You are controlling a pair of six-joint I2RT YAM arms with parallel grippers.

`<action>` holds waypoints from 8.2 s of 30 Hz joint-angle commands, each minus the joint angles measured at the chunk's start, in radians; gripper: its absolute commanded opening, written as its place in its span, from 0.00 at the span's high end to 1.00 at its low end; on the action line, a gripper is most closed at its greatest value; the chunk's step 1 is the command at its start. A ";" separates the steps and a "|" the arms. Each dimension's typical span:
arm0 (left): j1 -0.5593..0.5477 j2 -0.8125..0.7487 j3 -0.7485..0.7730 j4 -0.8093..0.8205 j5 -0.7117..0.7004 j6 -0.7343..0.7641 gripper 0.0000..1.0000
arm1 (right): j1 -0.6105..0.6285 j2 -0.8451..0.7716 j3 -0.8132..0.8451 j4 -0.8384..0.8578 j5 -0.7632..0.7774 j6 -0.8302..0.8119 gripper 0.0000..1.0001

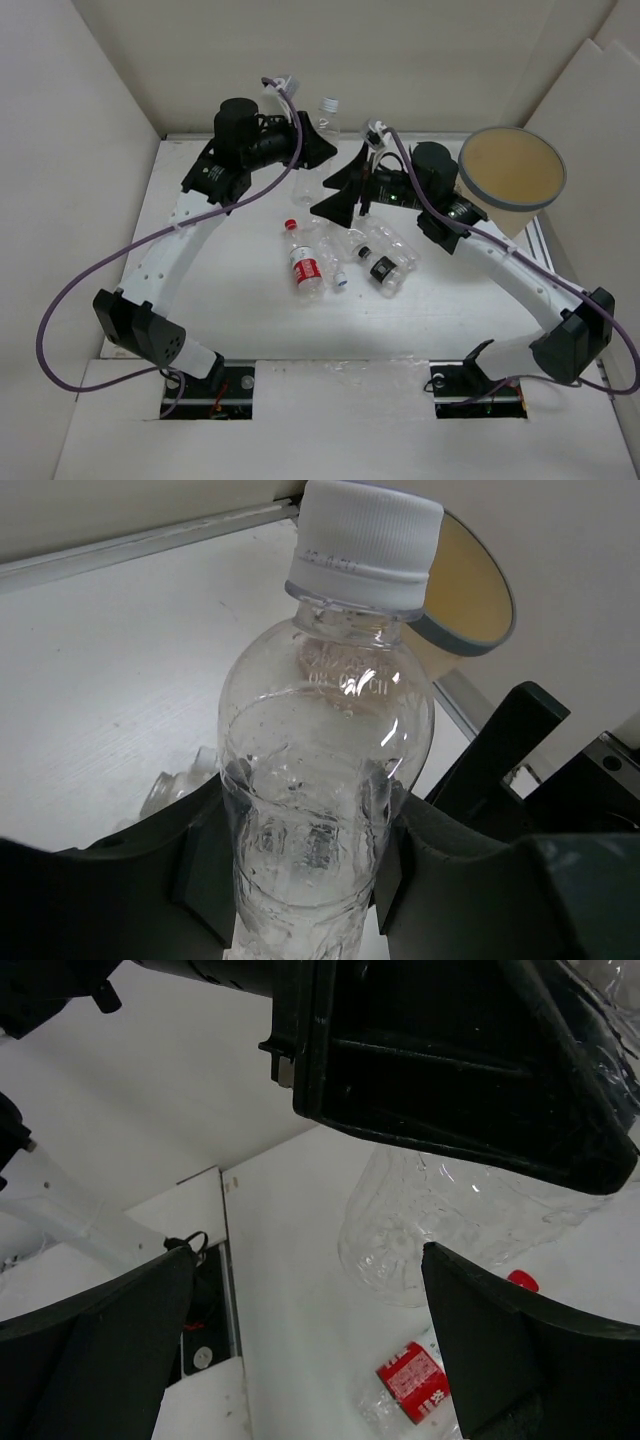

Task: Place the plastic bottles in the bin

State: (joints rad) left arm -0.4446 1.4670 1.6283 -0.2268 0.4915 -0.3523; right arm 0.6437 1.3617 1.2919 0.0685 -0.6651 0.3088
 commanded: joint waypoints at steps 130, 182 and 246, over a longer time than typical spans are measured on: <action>-0.086 -0.116 -0.096 0.073 -0.579 -0.122 1.00 | 0.048 0.051 0.052 0.011 0.131 -0.108 0.00; -0.086 -0.235 -0.432 0.164 -0.476 -0.247 0.00 | -0.849 -0.090 0.064 -0.325 0.515 -0.109 0.00; -0.095 0.085 -0.090 -0.307 -0.985 -0.396 1.00 | 0.082 -0.038 -0.076 -0.069 0.277 -0.253 0.00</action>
State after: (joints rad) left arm -0.5396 1.5982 1.4658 -0.4648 -0.4515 -0.7898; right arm 0.6720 1.3357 1.1683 -0.1432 -0.4397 0.0807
